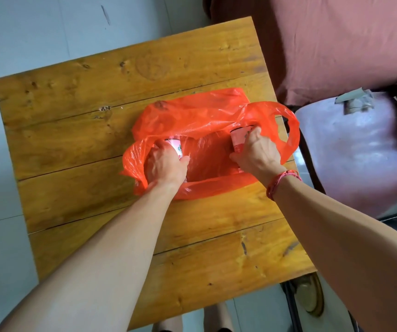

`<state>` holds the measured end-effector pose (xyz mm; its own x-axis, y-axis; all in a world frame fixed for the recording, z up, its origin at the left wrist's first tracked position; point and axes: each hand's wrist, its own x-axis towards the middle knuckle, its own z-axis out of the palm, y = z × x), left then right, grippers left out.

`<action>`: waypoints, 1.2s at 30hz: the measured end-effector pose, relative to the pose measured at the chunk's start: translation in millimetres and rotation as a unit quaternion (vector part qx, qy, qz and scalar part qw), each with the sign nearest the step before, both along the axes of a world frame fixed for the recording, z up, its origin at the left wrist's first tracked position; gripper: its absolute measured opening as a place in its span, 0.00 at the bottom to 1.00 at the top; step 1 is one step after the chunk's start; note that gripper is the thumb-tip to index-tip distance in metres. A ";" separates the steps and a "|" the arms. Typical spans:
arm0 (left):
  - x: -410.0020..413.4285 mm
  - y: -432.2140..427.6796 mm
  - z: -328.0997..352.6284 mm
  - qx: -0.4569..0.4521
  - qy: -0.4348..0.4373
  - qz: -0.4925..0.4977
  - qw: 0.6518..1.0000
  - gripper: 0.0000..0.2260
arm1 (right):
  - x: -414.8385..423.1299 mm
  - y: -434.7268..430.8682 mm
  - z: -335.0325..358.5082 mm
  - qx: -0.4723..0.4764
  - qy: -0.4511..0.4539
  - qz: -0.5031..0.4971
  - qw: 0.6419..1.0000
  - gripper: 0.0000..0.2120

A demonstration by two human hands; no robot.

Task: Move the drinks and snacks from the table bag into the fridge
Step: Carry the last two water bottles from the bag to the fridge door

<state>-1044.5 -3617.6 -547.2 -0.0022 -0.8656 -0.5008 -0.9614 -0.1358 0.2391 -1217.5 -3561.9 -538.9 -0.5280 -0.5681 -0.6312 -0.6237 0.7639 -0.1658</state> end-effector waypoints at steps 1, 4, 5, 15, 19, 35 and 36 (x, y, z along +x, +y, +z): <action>0.6 -0.6 0.0 0.000 0.001 0.002 1.000 0.32 | -0.4 -0.3 0.8 -0.002 0.000 0.001 1.000 0.36; 1.7 -3.1 0.5 0.000 0.016 0.018 1.000 0.31 | -0.8 -0.1 4.1 -0.007 -0.001 0.006 1.000 0.35; 2.3 -4.5 0.4 0.000 0.021 0.025 0.999 0.31 | -0.7 -0.1 5.3 -0.009 -0.002 0.007 1.000 0.35; -11.3 -10.5 27.4 0.066 0.188 0.139 0.970 0.18 | 4.3 -5.2 42.9 -0.048 -0.034 -0.003 0.998 0.31; -12.7 -6.8 50.5 0.100 0.195 0.122 0.968 0.17 | 9.9 -5.1 66.4 -0.045 -0.054 0.001 0.998 0.26; 25.3 11.6 154.8 0.175 0.257 0.110 0.944 0.32 | 34.9 27.7 168.6 -0.092 -0.318 -0.231 0.915 0.16; 28.5 13.3 163.0 0.175 0.261 0.106 0.944 0.32 | 37.3 30.9 175.1 -0.094 -0.328 -0.237 0.909 0.16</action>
